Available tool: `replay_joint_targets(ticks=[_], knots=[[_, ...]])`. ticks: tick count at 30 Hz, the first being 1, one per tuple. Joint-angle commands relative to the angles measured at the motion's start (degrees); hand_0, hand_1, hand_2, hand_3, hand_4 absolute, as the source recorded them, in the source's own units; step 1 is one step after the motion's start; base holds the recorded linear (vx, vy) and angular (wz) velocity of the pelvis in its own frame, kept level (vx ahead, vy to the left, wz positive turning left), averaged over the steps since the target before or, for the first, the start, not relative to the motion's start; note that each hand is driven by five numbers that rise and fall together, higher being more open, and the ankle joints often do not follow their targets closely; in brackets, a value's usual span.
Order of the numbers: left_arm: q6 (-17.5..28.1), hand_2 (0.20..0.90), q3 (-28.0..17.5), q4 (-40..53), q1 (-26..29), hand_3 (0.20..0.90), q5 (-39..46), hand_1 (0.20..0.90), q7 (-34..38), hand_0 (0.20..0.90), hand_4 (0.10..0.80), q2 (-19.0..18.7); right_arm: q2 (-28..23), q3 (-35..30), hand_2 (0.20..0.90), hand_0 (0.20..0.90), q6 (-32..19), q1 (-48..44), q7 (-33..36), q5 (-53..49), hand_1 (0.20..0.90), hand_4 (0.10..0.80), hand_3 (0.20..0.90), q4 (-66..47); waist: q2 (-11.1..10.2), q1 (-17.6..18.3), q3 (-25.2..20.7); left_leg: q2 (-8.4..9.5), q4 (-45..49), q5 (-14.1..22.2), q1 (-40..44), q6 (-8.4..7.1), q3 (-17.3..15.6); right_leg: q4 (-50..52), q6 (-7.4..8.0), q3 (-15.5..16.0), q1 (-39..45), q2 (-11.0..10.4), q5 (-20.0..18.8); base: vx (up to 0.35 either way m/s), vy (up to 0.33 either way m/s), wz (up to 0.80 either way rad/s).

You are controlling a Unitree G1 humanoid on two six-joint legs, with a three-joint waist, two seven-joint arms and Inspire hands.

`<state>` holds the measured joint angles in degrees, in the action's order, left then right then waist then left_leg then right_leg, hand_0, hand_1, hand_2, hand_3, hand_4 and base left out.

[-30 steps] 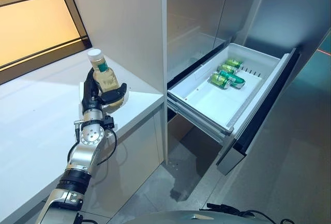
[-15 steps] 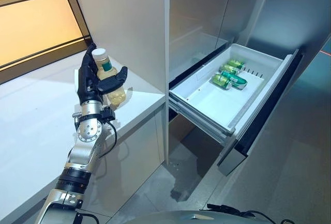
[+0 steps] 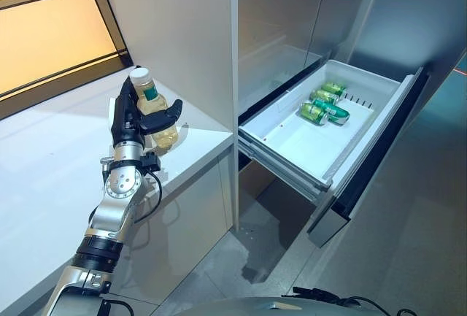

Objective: Put drinks into fridge and close the fridge

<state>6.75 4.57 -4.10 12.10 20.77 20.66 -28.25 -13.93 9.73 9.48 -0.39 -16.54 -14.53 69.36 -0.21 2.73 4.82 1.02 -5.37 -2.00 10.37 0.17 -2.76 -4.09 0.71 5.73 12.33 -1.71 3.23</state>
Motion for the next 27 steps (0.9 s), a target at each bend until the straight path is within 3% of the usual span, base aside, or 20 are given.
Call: replay_joint_targets(ticks=[1,3,6,7,10,14,15,21,24,27], knots=[[3.69,0.900,-1.27,4.42,8.34,0.900,-3.42,0.900,0.31,0.900,0.800,-4.03,-0.36,1.10,0.900,0.900,-0.01,0.10,-1.13,-0.07,0.900,0.800,0.900,3.50,2.22,-1.00,-1.19,1.50,1.17,6.87,0.78,1.39,-2.04,5.38,2.82,0.28,-4.02,2.12,3.09,0.000,0.000,0.00],[3.84,0.867,-1.36,4.27,8.28,0.862,-3.66,0.867,0.47,0.867,0.762,-4.27,-0.42,1.08,0.900,0.900,0.01,0.18,-1.18,-0.08,0.900,0.800,0.900,3.34,2.22,-0.98,-1.19,1.48,1.13,6.82,0.74,1.36,-2.00,5.36,2.81,0.26,-4.09,2.16,3.05,0.000,0.000,0.00],[4.76,0.625,-1.47,3.93,8.50,0.579,-2.81,0.625,0.58,0.625,0.479,-4.68,-0.47,1.18,0.900,0.900,-0.03,0.23,-1.15,-0.27,0.900,0.800,0.900,3.22,2.19,-0.98,-1.20,1.49,1.13,6.77,0.63,1.33,-1.96,5.26,2.83,0.21,-4.15,2.17,2.98,0.000,0.000,0.00],[4.98,0.620,-1.47,4.03,8.51,0.573,-2.57,0.620,0.66,0.620,0.473,-4.52,-0.49,1.23,0.900,0.900,-0.03,0.21,-1.15,-0.37,0.900,0.800,0.900,3.23,2.18,-1.00,-1.21,1.49,1.14,6.74,0.60,1.32,-1.95,5.24,2.82,0.19,-4.16,2.17,2.95,0.000,0.000,0.00],[7.49,0.460,-1.89,4.43,8.72,0.387,-1.27,0.460,0.89,0.460,0.287,-4.10,-0.38,1.26,0.900,0.900,-0.07,0.12,-1.06,-0.39,0.900,0.800,0.900,3.46,2.12,-1.01,-1.26,1.47,1.14,6.71,0.60,1.29,-1.95,5.20,2.76,0.10,-4.09,2.20,2.97,0.000,0.000,0.00],[12.40,0.354,-2.54,6.21,8.80,0.263,2.47,0.354,-0.23,0.354,0.163,-2.92,-0.36,1.19,0.900,0.900,-0.24,0.07,-1.21,-0.20,0.900,0.800,0.900,3.61,2.05,-1.04,-1.25,1.39,1.11,6.70,0.60,1.20,-1.89,5.20,2.69,0.13,-4.07,2.21,2.99,0.000,0.000,0.00],[13.91,0.300,-2.60,7.17,8.71,0.200,3.74,0.300,-0.49,0.300,0.100,-2.18,-0.35,1.30,0.900,0.900,-0.65,0.03,-1.38,-0.39,0.900,0.800,0.900,3.65,2.02,-1.08,-1.24,1.38,1.09,6.70,0.64,1.16,-1.80,5.21,2.66,0.17,-4.05,2.22,3.00,0.000,0.000,0.00],[16.22,0.300,-2.53,10.04,7.94,0.200,12.12,0.300,-5.19,0.300,0.100,0.56,-0.33,1.72,0.900,0.900,-4.82,-0.10,-1.82,-3.39,0.900,0.800,0.900,0.00,1.76,-1.08,-1.09,1.34,1.17,6.66,0.70,1.14,-1.43,5.41,2.58,0.20,-3.97,2.24,3.03,0.000,0.000,0.00],[18.76,0.300,-2.20,12.26,7.31,0.200,18.10,0.300,-11.09,0.300,0.100,2.37,-0.97,4.35,0.900,0.900,-8.76,0.06,-1.98,-2.23,0.900,0.800,0.900,-12.73,1.39,-0.83,-0.73,1.26,1.31,6.53,0.41,1.10,-1.24,5.72,2.59,0.30,-4.35,2.12,2.95,0.000,0.000,0.00],[20.80,0.300,-1.61,14.25,6.84,0.200,20.80,0.300,-16.43,0.300,0.100,3.33,-0.90,5.76,0.900,0.900,-6.85,1.27,-1.36,-5.22,0.900,0.800,0.900,-29.97,1.09,-0.26,-0.48,1.25,1.28,6.33,0.32,1.09,-1.01,6.06,2.52,0.45,-4.54,2.07,3.07,0.000,0.000,0.00]])
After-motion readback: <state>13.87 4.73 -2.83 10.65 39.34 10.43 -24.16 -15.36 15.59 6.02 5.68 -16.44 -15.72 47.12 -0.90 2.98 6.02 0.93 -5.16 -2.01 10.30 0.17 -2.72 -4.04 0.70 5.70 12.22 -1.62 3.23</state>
